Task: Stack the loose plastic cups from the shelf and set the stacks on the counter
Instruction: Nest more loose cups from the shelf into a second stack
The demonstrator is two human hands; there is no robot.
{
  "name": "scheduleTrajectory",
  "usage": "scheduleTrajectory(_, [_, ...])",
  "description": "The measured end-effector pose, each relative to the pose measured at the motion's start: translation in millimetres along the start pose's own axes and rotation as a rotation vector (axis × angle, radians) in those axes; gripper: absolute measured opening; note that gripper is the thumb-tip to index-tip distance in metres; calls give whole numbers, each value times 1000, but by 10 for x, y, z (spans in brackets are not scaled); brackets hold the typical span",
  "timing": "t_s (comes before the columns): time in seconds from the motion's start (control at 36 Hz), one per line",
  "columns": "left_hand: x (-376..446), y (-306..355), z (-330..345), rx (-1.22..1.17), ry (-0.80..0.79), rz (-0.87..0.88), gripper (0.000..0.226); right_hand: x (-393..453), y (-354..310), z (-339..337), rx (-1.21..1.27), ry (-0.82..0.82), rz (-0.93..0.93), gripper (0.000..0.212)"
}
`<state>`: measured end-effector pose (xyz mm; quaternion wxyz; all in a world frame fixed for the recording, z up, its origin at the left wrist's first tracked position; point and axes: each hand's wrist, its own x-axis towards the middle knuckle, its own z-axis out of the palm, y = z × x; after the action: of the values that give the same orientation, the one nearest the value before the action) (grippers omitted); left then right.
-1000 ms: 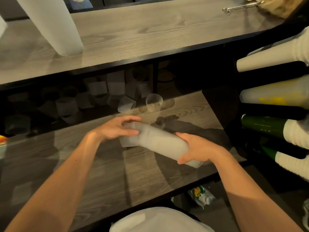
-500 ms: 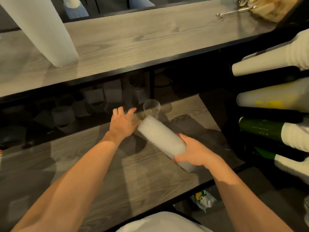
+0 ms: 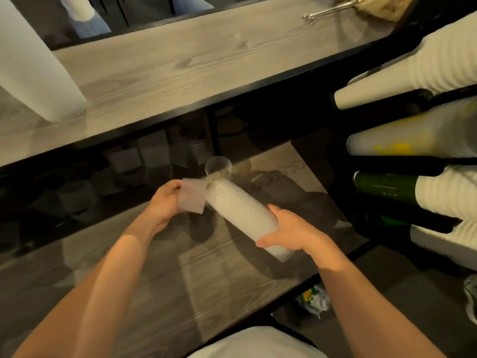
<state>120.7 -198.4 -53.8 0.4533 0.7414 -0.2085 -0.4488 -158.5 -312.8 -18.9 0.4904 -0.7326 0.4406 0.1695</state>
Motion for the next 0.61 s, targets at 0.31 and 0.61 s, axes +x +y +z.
scheduleTrajectory(0.31, [291, 163, 408, 603, -161, 173, 16, -103, 208, -140, -19, -2, -28, 111])
scheduleTrajectory(0.61, [405, 530, 899, 781, -262, 110, 37, -229, 426, -236, -10, 58, -17, 105])
